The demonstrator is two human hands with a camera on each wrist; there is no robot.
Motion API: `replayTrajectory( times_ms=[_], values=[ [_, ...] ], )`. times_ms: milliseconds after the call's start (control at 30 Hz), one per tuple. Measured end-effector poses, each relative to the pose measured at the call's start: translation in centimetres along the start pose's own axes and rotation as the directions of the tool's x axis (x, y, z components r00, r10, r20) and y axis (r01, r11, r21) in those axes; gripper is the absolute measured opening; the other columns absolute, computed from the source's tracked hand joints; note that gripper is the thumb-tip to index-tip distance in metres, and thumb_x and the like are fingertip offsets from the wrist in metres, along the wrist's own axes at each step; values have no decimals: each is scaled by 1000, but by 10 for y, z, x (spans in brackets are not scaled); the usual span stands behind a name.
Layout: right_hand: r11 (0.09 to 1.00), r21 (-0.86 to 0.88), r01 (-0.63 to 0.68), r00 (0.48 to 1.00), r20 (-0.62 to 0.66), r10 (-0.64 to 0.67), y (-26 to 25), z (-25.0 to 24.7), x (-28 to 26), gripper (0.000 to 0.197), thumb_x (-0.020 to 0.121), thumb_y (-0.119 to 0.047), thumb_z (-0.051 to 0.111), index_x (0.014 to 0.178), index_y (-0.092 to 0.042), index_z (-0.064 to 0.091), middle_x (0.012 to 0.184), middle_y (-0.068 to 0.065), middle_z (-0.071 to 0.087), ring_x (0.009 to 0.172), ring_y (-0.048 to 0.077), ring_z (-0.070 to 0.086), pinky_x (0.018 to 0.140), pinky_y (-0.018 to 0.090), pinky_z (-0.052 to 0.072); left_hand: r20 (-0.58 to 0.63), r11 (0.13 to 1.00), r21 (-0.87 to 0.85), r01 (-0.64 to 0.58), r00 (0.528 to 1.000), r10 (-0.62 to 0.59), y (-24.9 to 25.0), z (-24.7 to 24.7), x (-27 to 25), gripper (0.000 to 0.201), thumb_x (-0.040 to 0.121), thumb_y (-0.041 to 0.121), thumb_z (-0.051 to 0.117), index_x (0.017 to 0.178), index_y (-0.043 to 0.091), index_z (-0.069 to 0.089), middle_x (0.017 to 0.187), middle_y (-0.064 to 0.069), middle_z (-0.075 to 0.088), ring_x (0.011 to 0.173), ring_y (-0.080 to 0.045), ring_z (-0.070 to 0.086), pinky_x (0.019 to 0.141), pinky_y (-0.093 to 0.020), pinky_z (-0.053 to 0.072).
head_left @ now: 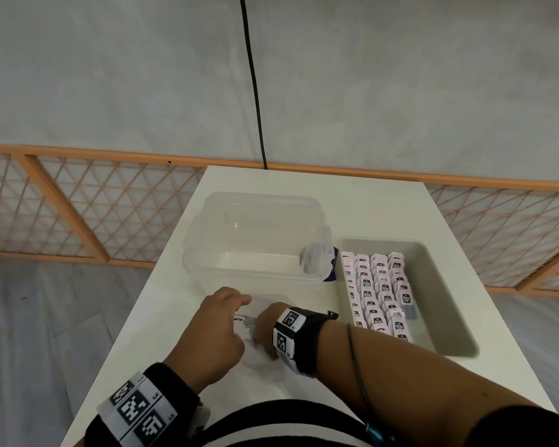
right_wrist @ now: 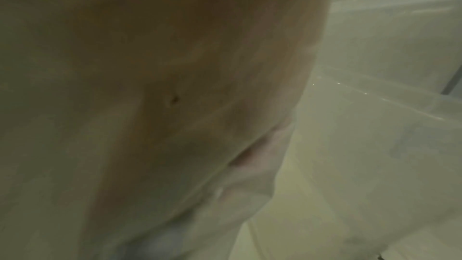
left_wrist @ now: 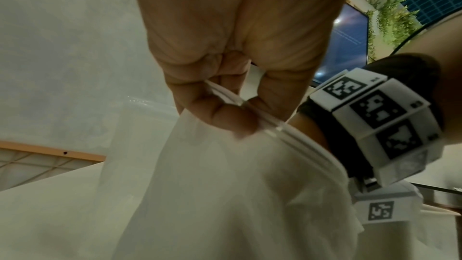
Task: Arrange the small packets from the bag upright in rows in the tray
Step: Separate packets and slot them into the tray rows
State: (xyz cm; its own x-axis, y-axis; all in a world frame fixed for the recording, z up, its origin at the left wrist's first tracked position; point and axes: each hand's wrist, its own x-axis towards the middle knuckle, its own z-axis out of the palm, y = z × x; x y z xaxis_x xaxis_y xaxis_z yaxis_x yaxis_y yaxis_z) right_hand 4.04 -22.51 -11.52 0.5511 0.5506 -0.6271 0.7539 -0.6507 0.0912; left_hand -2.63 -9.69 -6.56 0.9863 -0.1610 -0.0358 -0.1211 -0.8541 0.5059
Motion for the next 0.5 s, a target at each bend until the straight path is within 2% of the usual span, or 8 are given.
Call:
replayTrajectory(
  times_ms=[133, 233, 367, 500],
  values=[
    [994, 107, -2, 1000, -1, 3, -2, -3, -3, 44, 99, -29, 43, 141, -16, 42, 147, 1, 41, 134, 21, 40, 110, 31, 32, -17, 1000, 19, -4, 1000, 4, -1, 0, 2, 64, 75, 2, 63, 134, 21, 48, 134, 7, 44, 122, -12, 43, 94, -6, 21],
    [966, 241, -91, 996, 28, 87, -2, -3, -4, 38, 99, -26, 45, 134, -14, 51, 137, 5, 51, 125, 24, 49, 102, 31, 37, -39, 1000, 1, -5, 999, 5, -1, -1, 4, 65, 74, 1, 63, 134, 20, 48, 132, 7, 44, 120, -11, 43, 94, -5, 21],
    [979, 177, -99, 994, 54, 90, 3, -7, -8, 33, 99, -18, 44, 127, -4, 56, 129, 16, 57, 119, 32, 53, 94, 39, 43, -64, 999, -35, -9, 998, 6, 0, -2, 7, 65, 72, -3, 61, 132, 19, 50, 131, 6, 45, 118, -12, 45, 94, -7, 24],
    [952, 272, -142, 990, 26, 141, 7, -12, -13, 33, 99, -18, 44, 125, -3, 57, 128, 17, 57, 119, 32, 54, 94, 39, 44, -74, 999, -36, -16, 997, 14, 3, 0, 11, 64, 71, -3, 61, 131, 18, 51, 130, 6, 45, 119, -14, 45, 95, -8, 25]
  ],
)
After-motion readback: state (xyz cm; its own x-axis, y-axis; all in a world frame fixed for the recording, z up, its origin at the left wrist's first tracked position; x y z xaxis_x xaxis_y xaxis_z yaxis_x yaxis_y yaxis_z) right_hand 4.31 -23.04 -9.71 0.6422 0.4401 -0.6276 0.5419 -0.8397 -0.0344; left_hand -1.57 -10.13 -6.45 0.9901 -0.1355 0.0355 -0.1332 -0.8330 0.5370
